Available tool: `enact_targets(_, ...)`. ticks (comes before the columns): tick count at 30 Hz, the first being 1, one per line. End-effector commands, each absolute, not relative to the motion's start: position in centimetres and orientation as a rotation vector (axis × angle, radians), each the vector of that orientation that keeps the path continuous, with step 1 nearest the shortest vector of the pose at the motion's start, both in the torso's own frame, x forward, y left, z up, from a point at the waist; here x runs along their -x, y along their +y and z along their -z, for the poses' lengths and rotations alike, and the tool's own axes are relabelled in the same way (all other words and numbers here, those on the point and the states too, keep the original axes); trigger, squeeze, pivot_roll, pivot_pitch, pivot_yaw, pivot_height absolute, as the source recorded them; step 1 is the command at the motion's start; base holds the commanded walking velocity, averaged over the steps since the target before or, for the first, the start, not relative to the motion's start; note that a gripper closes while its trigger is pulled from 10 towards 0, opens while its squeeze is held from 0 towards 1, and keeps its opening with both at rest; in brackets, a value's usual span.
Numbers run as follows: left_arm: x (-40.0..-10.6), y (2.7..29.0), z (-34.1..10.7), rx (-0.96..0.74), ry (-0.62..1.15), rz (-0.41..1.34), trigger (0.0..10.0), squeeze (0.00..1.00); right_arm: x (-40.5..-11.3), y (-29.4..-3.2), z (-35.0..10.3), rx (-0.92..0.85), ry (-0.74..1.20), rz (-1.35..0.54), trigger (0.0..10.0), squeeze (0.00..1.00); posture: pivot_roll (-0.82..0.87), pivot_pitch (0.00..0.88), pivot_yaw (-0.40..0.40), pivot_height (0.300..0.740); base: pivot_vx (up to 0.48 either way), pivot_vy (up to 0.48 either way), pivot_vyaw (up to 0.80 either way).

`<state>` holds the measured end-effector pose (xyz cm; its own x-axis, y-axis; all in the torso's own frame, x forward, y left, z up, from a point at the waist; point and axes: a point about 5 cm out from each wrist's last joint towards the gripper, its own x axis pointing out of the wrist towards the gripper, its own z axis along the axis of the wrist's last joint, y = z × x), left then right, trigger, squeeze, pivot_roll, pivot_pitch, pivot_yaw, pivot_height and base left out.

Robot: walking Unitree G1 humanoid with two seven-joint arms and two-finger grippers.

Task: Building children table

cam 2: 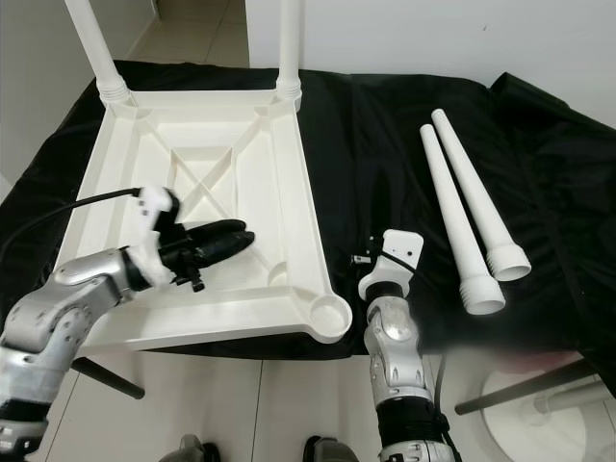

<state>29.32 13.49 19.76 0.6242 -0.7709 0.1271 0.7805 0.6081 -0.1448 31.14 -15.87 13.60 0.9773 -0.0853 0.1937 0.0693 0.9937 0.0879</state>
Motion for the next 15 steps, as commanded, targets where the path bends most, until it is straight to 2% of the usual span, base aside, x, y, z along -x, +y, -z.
enact_targets(1,-29.0,14.1,-20.0,0.258,-0.075,0.833,10.0,0.00,-31.1,-16.2,-13.9,-0.065,-0.210,0.097,10.0,0.00,0.02,0.127,0.003,0.740,0.000,0.000,0.00)
enact_targets(4,-28.8,14.7,-20.1,0.270,-0.143,0.735,10.0,0.00,-31.1,-16.5,-14.1,-0.059,-0.215,0.115,10.0,0.00,0.03,0.124,-0.007,0.740,0.000,0.000,0.00)
enact_targets(8,-28.8,14.8,-20.1,0.261,-0.158,0.701,10.0,0.00,-31.1,-16.6,-14.1,-0.057,-0.216,0.119,10.0,0.00,0.03,0.123,-0.008,0.740,0.000,0.000,0.00)
enact_targets(9,-28.6,14.8,-20.1,0.268,-0.194,0.641,10.0,0.00,-31.1,-16.7,-14.3,-0.050,-0.219,0.123,10.0,0.00,0.02,0.120,-0.011,0.740,0.000,0.000,0.00)
enact_targets(12,-27.4,13.3,-19.6,0.264,-0.241,0.548,10.0,0.00,-31.3,-16.8,-14.9,-0.011,-0.224,0.141,10.0,0.00,0.01,0.112,-0.023,0.740,0.000,0.000,0.00)
enact_targets(15,-27.0,12.8,-19.6,0.249,-0.256,0.531,10.0,0.00,-31.3,-16.8,-15.0,-0.003,-0.224,0.145,10.0,0.00,0.01,0.110,-0.023,0.740,0.000,0.000,0.00)
